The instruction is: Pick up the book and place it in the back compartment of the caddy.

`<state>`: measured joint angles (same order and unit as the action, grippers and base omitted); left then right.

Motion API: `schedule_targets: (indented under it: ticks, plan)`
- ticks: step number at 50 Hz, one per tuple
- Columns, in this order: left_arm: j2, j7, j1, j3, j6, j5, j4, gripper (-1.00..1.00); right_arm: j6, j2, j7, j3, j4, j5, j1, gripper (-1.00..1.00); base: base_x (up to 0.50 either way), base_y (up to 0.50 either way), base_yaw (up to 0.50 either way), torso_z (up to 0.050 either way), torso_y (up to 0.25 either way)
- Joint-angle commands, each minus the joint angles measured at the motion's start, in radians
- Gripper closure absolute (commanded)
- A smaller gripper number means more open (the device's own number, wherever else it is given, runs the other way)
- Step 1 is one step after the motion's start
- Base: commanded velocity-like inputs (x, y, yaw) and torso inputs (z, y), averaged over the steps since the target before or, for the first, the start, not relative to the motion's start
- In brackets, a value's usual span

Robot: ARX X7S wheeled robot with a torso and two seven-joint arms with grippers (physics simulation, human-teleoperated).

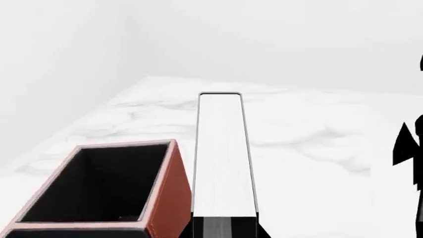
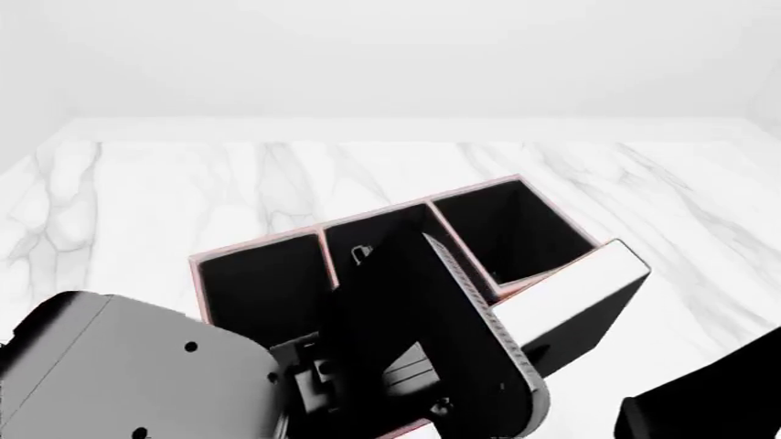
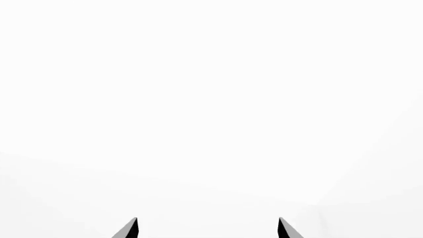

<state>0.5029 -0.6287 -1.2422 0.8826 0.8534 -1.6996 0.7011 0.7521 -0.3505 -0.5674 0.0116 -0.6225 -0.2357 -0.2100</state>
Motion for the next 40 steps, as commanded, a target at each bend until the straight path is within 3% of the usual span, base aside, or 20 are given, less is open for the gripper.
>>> schedule_targets:
  ticks: [1,11,20,27,40]
  plan:
    - [0.051,-0.055,-0.154,-0.099,0.019,-0.146,0.053,1.0,-0.008,0.016,0.021,0.01,-0.007,-0.022,0.002,-1.0,0.0,0.0,0.0,0.0,0.0]
    - [0.1,-0.086,-0.29,-0.105,0.067,-0.253,0.062,1.0,0.0,0.013,0.014,0.006,0.001,-0.023,0.0,-1.0,0.0,0.0,0.0,0.0,0.001]
    - [0.135,-0.034,-0.4,-0.115,0.13,-0.282,-0.022,1.0,-0.007,0.01,0.014,0.0,-0.002,-0.022,0.002,-1.0,0.0,0.0,0.0,0.0,0.001]
    - [0.156,-0.068,-0.481,-0.093,0.14,-0.41,-0.065,1.0,-0.01,0.009,0.011,-0.003,0.0,-0.021,0.003,-1.0,0.0,0.0,0.0,0.0,0.001]
    - [0.159,0.08,-0.551,-0.106,0.233,-0.413,-0.173,1.0,-0.011,0.009,0.007,-0.013,0.011,-0.029,0.009,-1.0,0.0,0.0,0.0,0.0,0.001]
